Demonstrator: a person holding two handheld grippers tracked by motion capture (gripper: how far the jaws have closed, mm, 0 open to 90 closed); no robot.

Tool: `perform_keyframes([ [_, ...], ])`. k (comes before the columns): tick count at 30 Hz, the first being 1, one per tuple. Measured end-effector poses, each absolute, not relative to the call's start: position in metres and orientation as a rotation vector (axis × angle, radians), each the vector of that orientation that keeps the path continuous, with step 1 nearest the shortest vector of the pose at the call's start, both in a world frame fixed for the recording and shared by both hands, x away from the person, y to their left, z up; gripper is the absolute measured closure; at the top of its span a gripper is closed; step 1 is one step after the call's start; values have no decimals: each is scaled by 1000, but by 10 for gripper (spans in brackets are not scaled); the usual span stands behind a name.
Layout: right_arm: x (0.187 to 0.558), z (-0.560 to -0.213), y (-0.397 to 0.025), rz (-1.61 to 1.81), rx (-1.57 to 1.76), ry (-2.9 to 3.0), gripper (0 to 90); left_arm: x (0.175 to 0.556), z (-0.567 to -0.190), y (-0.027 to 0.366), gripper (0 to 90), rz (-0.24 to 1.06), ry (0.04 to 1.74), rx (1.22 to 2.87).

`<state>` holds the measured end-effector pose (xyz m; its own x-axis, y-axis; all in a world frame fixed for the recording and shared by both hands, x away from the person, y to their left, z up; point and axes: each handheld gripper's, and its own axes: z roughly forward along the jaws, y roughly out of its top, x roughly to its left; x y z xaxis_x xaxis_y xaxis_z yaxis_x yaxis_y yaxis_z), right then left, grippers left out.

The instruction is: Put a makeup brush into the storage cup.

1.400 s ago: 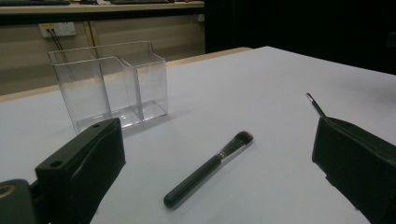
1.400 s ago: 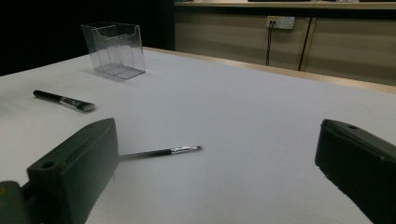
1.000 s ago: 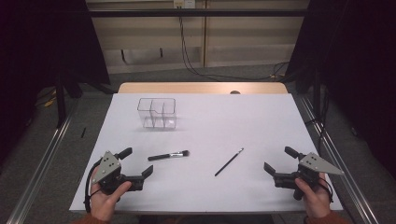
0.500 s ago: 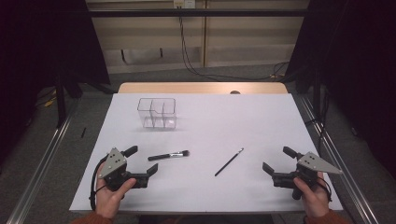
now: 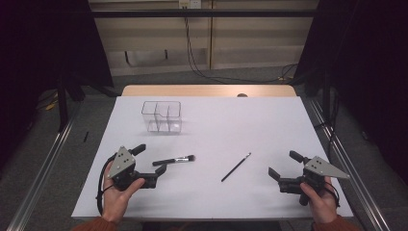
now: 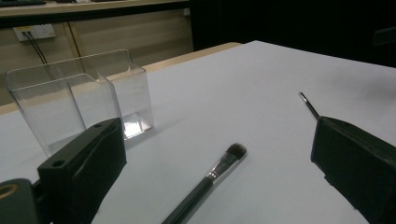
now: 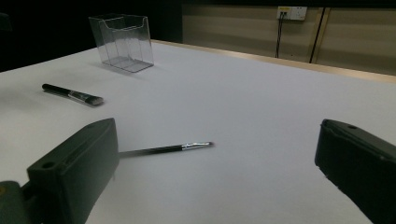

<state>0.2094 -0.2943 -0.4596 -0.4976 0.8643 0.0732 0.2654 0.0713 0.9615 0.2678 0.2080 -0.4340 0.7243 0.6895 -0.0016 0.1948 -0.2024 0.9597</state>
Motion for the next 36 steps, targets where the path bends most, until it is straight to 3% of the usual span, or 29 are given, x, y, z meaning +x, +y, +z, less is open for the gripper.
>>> perform_keyframes([
  [25,210,-460,-295,1459,1123,1818,0,304,-421,178,34,537,664,1781],
  [36,209,-459,-296,1468,1114,1816,0,323,-421,153,33,474,658,1800],
])
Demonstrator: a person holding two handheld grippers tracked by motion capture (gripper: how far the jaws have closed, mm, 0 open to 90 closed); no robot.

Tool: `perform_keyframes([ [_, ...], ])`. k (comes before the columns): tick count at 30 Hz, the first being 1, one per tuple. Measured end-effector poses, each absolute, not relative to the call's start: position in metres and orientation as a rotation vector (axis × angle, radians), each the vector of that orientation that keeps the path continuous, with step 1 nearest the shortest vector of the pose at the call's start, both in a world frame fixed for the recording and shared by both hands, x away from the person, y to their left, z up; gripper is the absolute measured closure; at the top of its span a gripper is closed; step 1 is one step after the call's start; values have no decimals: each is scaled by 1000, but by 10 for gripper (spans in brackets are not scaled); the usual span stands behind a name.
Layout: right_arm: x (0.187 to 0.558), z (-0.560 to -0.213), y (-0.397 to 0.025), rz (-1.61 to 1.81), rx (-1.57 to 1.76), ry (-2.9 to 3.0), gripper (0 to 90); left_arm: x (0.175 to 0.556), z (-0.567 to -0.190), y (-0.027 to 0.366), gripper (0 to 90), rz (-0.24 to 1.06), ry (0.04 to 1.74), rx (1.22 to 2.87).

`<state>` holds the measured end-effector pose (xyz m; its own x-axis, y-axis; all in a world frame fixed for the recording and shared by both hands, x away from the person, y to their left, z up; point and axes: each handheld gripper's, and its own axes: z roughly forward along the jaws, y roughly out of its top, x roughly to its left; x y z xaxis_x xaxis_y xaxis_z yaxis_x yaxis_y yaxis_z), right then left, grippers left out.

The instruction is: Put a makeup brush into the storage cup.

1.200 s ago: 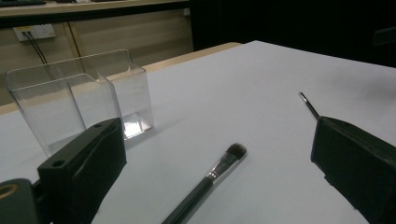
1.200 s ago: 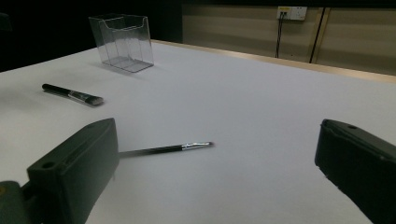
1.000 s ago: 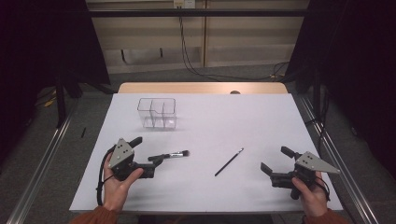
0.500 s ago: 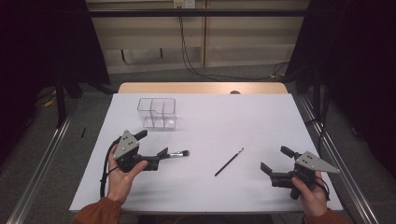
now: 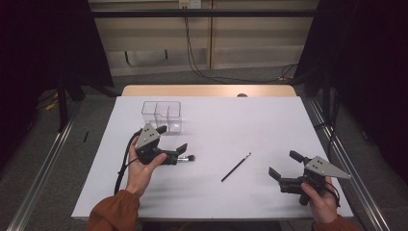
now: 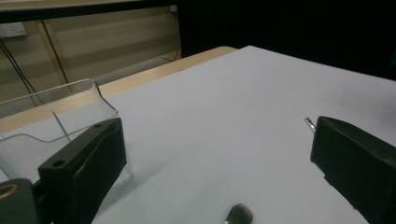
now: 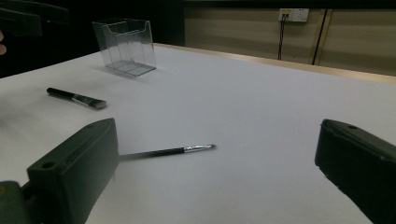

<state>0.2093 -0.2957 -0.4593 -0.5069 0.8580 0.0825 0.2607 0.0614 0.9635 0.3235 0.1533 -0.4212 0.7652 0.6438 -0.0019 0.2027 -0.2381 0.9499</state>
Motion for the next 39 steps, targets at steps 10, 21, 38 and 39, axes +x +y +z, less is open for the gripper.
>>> perform_keyframes([
  [10,210,-460,-296,1465,1119,1817,0,336,-415,145,35,429,653,1856],
  [21,210,-460,-295,1467,1119,1822,0,348,-411,137,49,345,622,2056],
  [38,210,-460,-295,1469,1122,1834,0,363,-406,128,60,190,602,2315],
  [39,210,-460,-295,1470,1125,1835,0,364,-405,128,60,179,594,2334],
])
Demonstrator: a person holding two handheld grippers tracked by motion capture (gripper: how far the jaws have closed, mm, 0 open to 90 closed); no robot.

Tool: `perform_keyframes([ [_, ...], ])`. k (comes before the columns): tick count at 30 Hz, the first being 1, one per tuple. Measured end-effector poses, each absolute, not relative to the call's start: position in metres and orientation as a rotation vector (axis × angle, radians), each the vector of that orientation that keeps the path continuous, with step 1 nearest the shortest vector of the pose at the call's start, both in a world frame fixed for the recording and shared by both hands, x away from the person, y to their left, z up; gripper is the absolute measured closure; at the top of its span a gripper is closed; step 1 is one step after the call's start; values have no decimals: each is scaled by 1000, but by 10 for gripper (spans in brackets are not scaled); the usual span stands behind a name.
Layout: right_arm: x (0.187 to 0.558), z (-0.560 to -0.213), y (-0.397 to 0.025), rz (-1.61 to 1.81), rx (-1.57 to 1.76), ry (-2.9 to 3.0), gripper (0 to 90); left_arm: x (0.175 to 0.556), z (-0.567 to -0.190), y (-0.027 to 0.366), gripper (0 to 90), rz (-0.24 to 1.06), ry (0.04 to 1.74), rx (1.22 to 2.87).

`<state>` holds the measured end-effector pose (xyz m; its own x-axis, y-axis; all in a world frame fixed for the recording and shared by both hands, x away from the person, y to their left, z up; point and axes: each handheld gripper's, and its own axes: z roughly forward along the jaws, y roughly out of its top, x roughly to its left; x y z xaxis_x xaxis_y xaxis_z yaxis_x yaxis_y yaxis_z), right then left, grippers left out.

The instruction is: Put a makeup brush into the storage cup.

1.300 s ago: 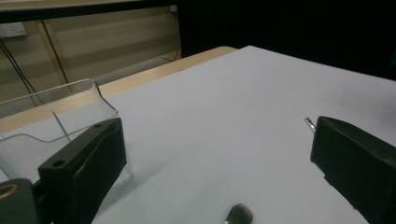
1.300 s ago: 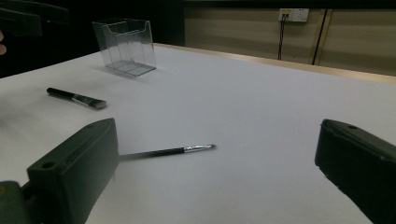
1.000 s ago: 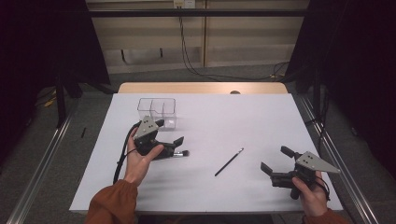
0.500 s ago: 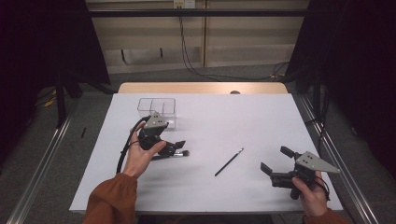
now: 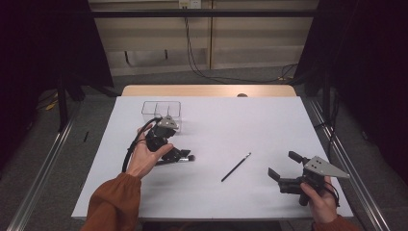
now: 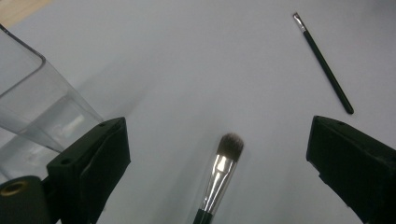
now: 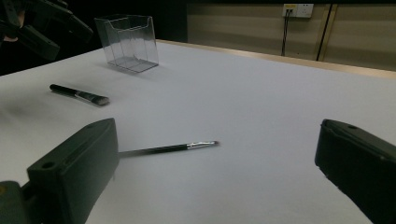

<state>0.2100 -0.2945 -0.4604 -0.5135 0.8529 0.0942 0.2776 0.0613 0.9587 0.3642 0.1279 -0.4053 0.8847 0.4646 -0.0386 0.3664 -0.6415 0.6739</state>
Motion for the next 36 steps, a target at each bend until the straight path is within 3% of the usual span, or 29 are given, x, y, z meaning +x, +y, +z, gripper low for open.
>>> perform_keyframes([
  [11,210,-460,-294,1472,1120,1838,0,372,-408,122,46,135,593,2548],
  [36,210,-461,-293,1461,1102,1855,0,379,-431,99,73,53,497,2756],
])
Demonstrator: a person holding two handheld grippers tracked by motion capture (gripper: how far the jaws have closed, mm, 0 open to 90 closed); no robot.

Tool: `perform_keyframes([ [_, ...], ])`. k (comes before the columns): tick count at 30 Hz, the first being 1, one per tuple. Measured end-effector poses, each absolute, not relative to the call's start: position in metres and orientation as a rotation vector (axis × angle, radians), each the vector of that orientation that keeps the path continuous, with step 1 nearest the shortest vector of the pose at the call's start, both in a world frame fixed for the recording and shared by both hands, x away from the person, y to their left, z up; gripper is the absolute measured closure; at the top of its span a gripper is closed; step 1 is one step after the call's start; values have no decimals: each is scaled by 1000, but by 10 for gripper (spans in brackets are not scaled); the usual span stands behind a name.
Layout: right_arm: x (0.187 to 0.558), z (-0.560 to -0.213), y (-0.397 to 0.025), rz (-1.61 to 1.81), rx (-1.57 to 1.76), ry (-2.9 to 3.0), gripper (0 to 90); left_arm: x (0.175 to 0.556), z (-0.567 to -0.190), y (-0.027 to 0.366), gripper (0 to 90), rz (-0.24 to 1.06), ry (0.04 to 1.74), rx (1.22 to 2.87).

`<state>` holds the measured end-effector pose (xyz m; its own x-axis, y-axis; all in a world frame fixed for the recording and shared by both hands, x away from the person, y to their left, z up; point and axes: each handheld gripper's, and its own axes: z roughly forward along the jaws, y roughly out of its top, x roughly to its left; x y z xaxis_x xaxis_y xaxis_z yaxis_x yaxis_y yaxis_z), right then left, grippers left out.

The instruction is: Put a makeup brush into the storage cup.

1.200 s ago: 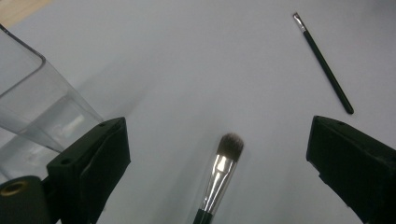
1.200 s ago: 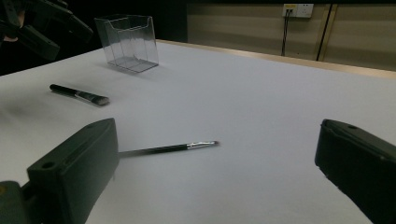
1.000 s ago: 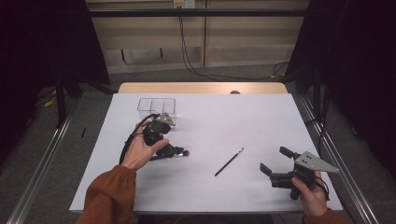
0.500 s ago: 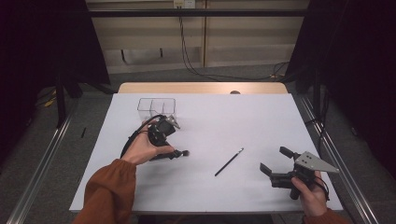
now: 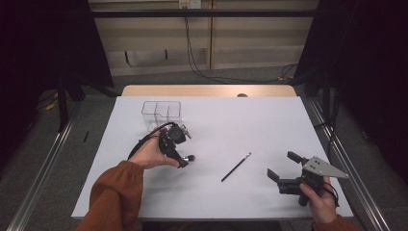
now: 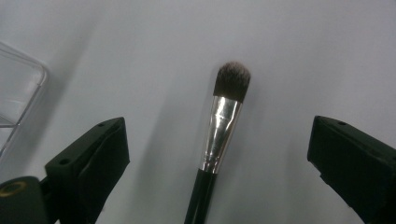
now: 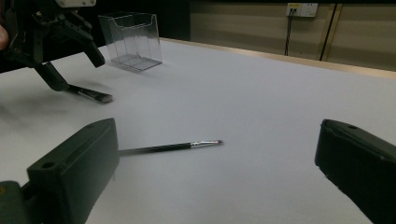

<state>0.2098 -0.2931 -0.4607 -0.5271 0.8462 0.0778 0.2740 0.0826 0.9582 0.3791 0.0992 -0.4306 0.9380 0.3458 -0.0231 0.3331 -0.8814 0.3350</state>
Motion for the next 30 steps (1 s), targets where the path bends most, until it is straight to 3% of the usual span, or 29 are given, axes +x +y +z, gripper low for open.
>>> perform_keyframes([
  [6,210,-461,-293,1468,1111,1848,0,380,-436,97,156,36,460,2784],
  [11,210,-461,-293,1469,1111,1849,0,381,-440,94,304,25,430,2811],
  [17,210,-461,-293,1466,1108,1852,0,383,-445,93,413,9,430,2835],
  [30,210,-461,-293,1470,1112,1849,0,383,-448,88,576,-15,418,2866],
])
